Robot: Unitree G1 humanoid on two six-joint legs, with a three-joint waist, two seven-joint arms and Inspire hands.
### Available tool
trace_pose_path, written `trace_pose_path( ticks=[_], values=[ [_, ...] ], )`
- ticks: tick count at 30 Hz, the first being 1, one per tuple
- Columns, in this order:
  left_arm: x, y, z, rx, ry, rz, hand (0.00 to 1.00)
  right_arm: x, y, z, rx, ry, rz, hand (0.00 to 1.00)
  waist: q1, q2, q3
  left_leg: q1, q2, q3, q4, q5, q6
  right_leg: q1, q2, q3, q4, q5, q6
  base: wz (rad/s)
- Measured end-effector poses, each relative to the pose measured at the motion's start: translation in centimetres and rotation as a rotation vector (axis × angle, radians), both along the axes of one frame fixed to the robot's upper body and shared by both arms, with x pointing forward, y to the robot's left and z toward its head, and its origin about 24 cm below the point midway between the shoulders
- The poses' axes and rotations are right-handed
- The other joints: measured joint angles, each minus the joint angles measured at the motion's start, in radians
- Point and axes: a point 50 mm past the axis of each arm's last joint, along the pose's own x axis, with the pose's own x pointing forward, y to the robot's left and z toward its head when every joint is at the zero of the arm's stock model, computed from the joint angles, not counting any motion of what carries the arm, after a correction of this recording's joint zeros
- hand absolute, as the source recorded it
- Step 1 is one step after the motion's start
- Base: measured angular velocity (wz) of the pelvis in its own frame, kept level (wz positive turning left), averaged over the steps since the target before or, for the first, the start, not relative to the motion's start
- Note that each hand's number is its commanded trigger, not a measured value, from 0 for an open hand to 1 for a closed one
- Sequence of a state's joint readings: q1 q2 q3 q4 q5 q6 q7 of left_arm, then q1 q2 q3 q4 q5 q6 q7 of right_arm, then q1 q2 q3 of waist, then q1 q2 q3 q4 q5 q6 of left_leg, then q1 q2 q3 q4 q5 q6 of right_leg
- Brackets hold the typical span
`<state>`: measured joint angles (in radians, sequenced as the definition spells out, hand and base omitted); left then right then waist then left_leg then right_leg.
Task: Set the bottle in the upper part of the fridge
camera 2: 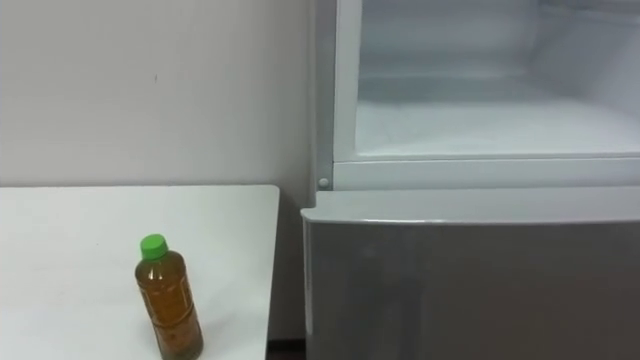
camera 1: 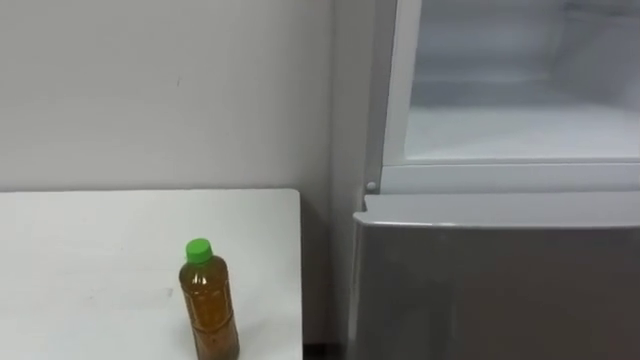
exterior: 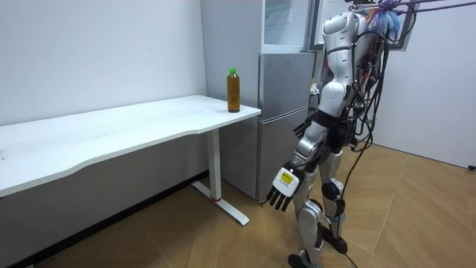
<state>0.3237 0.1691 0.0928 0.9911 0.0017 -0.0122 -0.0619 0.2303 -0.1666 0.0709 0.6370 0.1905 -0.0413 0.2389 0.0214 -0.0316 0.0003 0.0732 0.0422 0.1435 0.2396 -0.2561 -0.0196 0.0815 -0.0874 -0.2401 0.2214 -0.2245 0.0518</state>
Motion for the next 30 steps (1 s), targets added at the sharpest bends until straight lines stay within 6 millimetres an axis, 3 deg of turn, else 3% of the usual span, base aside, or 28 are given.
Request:
trace_pose_path(
  ticks=[5,10,19,30],
  values=[
    [-0.1,0.2,0.0,-0.002,0.003,0.001,0.0,1.0,1.0,1.3,0.029,-0.081,0.055,0.0,0.008,-0.001,-0.0005,-0.009,0.0,-0.001,0.015,0.0,0.0,0.0,-0.001,-0.003,0.002,0.001,0.0,0.01],
    [0.0,0.0,0.0,-0.016,0.009,-0.009,0.0,3.0,1.7,3.7,0.05,-0.216,0.112,0.0,0.015,0.013,-0.0001,-0.006,0.003,-0.001,0.003,-0.002,-0.001,0.0,0.001,-0.006,0.011,0.001,0.0,0.01],
    [0.0,-0.2,-0.1,-0.032,0.011,-0.016,0.0,3.8,2.5,4.8,0.088,-0.266,0.171,0.0,0.039,0.016,0.0002,0.003,0.003,-0.001,0.0,-0.002,-0.001,0.003,0.001,-0.006,0.021,0.001,-0.001,0.0],
    [-0.1,-0.1,-0.1,-0.03,0.015,-0.019,0.0,6.2,3.7,9.2,0.113,-0.475,0.236,0.0,0.037,0.014,-0.0005,-0.004,0.003,0.0,0.004,-0.001,-0.001,0.001,-0.001,-0.008,0.022,0.002,-0.002,0.0]
  ],
)
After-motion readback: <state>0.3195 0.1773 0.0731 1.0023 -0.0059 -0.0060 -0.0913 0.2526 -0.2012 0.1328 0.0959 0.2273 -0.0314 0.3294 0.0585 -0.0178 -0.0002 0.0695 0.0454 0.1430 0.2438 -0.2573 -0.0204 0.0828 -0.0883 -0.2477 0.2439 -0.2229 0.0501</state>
